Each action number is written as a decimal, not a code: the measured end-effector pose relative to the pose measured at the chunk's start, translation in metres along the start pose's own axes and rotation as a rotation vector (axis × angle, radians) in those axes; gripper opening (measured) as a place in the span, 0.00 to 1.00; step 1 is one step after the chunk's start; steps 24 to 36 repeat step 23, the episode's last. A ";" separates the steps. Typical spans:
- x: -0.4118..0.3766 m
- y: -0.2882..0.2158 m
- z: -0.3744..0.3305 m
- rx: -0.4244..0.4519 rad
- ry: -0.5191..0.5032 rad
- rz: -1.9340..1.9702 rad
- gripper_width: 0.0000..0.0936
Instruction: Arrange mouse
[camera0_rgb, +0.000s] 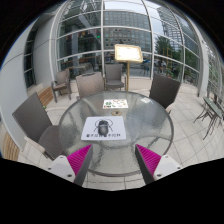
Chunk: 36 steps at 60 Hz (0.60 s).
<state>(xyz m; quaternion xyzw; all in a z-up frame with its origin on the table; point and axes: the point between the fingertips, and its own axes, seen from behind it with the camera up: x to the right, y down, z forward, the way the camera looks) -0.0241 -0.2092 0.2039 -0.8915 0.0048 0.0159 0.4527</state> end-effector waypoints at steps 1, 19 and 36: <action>0.000 0.000 0.000 0.000 0.000 -0.003 0.91; 0.002 0.001 -0.001 0.010 -0.007 0.000 0.91; 0.003 0.002 0.000 0.007 -0.008 0.003 0.91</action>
